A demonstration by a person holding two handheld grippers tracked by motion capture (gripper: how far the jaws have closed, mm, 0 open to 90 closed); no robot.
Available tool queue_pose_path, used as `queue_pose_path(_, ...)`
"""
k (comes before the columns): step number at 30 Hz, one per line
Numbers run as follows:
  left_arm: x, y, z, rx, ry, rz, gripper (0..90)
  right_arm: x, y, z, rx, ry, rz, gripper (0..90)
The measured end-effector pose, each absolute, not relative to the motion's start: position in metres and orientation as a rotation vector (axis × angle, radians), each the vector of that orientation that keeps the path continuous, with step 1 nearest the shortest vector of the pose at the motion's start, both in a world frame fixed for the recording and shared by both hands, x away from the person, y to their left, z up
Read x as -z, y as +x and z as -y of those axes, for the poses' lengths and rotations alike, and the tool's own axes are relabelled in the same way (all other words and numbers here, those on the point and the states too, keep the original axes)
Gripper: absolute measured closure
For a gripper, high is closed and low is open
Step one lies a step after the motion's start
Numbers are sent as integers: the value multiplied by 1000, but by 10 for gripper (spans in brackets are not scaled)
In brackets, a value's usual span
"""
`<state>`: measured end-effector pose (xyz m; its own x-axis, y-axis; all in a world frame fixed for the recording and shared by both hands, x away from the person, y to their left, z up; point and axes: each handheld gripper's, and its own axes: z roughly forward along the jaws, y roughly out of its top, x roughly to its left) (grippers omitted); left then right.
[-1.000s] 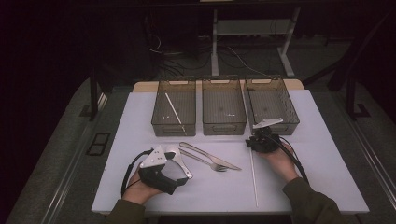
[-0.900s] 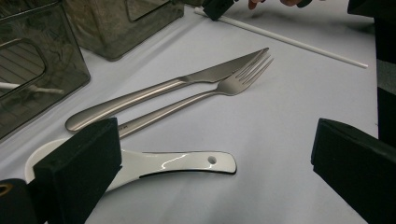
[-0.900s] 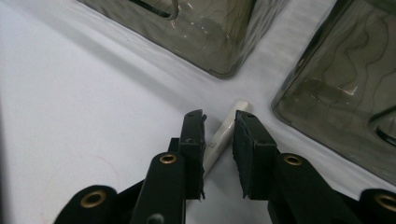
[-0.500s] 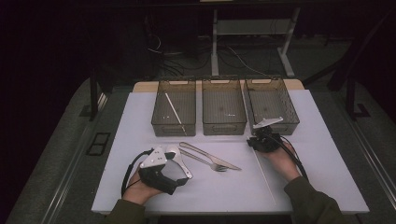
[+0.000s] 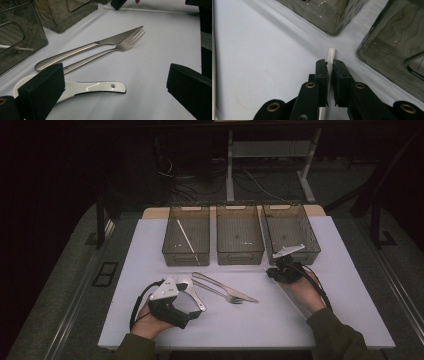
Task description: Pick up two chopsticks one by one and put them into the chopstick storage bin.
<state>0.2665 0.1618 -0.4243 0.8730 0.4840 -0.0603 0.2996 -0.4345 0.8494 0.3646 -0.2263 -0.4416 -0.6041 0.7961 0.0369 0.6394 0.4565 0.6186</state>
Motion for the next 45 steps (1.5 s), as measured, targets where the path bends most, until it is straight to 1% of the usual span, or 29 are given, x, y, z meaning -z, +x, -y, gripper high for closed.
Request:
queue_pose_path(8,424,266,-162,-234,2060,-566,10,442,365,229,-885,1216,-2468,825)
queue_pose_path(11,424,266,-162,-234,2059,-563,10,439,363,233,-952,1233,-2468,736)
queue_pose_path(12,424,266,-162,-233,2060,-563,10,435,360,234,-975,1232,-2455,721)
queue_pose_path(16,425,266,-162,-229,2060,-563,10,421,343,245,-1008,1202,-2441,699)
queue_pose_path(19,425,266,-161,-230,2060,-562,10,418,327,257,-996,1189,-2438,694)
queue_pose_path(25,425,265,-161,-227,2059,-565,10,421,297,280,-976,1207,-2432,712)
queue_pose_path(29,425,265,-161,-228,2061,-561,10,428,283,286,-951,1218,-2430,743)
queue_pose_path(34,425,265,-160,-226,2062,-562,10,437,280,282,-908,1221,-2461,776)
queue_pose_path(37,425,265,-161,-225,2058,-565,10,442,281,279,-856,1219,-2473,810)
queue_pose_path(45,425,264,-160,-227,2066,-559,10,441,280,276,-819,1198,-2473,847)
